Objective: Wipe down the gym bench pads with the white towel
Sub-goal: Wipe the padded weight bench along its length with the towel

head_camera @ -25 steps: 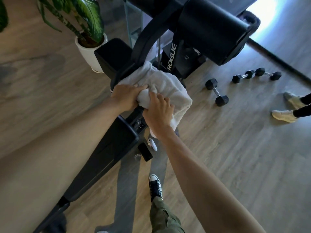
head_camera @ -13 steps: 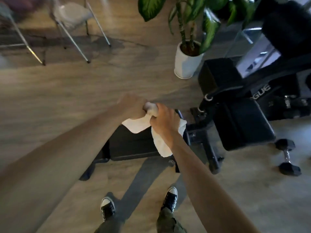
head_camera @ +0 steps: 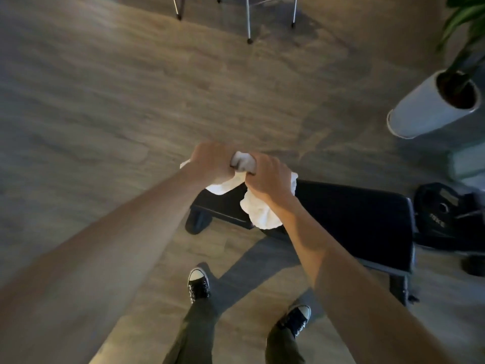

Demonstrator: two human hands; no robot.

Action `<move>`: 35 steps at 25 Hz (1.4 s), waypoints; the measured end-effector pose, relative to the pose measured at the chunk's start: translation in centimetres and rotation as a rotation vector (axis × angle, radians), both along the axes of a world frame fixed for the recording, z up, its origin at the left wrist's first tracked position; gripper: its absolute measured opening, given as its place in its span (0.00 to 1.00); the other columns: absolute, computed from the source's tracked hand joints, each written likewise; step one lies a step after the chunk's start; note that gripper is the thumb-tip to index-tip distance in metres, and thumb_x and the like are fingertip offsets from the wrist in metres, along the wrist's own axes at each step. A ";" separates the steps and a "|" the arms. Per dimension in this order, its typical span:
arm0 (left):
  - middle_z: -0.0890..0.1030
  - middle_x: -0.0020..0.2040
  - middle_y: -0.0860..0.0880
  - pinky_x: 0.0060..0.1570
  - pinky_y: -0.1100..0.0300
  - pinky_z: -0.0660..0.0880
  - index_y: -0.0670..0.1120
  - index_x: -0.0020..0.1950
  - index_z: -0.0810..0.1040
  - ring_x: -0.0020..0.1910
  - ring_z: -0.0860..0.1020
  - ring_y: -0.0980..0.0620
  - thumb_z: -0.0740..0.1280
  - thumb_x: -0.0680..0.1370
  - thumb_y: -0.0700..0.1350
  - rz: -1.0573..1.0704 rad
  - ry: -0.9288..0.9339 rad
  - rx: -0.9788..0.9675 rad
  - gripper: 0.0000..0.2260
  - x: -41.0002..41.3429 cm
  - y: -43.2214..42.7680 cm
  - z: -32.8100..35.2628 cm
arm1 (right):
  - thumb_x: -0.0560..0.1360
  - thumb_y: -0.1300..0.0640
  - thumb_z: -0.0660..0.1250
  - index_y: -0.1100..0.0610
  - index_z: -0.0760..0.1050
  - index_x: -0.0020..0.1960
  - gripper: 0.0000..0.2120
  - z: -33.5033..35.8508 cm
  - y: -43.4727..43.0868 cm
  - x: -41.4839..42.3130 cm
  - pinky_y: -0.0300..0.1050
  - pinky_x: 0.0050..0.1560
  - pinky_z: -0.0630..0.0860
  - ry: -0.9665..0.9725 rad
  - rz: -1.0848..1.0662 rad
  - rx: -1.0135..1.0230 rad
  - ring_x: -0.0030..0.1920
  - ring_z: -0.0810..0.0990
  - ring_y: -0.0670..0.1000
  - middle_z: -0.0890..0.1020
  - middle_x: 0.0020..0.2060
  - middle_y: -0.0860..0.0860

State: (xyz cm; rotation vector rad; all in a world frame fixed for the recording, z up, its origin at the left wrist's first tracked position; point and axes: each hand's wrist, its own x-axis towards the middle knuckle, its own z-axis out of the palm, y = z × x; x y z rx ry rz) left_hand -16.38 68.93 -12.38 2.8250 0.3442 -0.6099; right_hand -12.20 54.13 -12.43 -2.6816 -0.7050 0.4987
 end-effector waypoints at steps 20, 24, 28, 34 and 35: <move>0.37 0.84 0.42 0.80 0.34 0.44 0.54 0.83 0.33 0.83 0.39 0.36 0.71 0.75 0.53 -0.042 0.001 -0.112 0.51 -12.1 6.4 -44.3 | 0.63 0.43 0.77 0.38 0.52 0.81 0.53 -42.5 5.5 -7.5 0.81 0.70 0.39 -0.108 0.294 -0.287 0.81 0.42 0.69 0.47 0.84 0.54; 0.39 0.85 0.44 0.79 0.33 0.44 0.56 0.82 0.35 0.83 0.41 0.37 0.66 0.76 0.55 0.011 -0.057 -0.143 0.46 -9.6 9.3 -45.7 | 0.66 0.42 0.76 0.38 0.57 0.81 0.48 -43.6 8.4 -4.7 0.82 0.70 0.42 -0.176 0.282 -0.220 0.82 0.45 0.68 0.50 0.84 0.54; 0.36 0.85 0.48 0.77 0.28 0.45 0.60 0.81 0.33 0.83 0.38 0.41 0.59 0.79 0.61 0.095 -0.029 -0.124 0.41 -4.1 13.1 -46.9 | 0.73 0.41 0.69 0.37 0.53 0.81 0.41 -44.3 12.7 0.9 0.78 0.74 0.45 -0.172 0.296 -0.250 0.82 0.47 0.65 0.52 0.83 0.51; 0.41 0.85 0.47 0.75 0.26 0.50 0.61 0.82 0.36 0.84 0.42 0.40 0.53 0.78 0.64 0.147 -0.044 -0.116 0.38 -3.2 12.8 -47.1 | 0.68 0.42 0.72 0.39 0.64 0.75 0.37 -44.4 13.8 2.3 0.70 0.73 0.56 -0.161 0.279 -0.244 0.78 0.59 0.62 0.63 0.79 0.49; 0.40 0.85 0.47 0.75 0.25 0.50 0.60 0.82 0.36 0.83 0.41 0.39 0.51 0.76 0.64 0.145 -0.052 -0.128 0.38 -4.2 12.3 -46.8 | 0.68 0.41 0.72 0.40 0.66 0.74 0.36 -44.2 13.2 1.2 0.70 0.74 0.56 -0.176 0.274 -0.216 0.79 0.59 0.62 0.63 0.79 0.49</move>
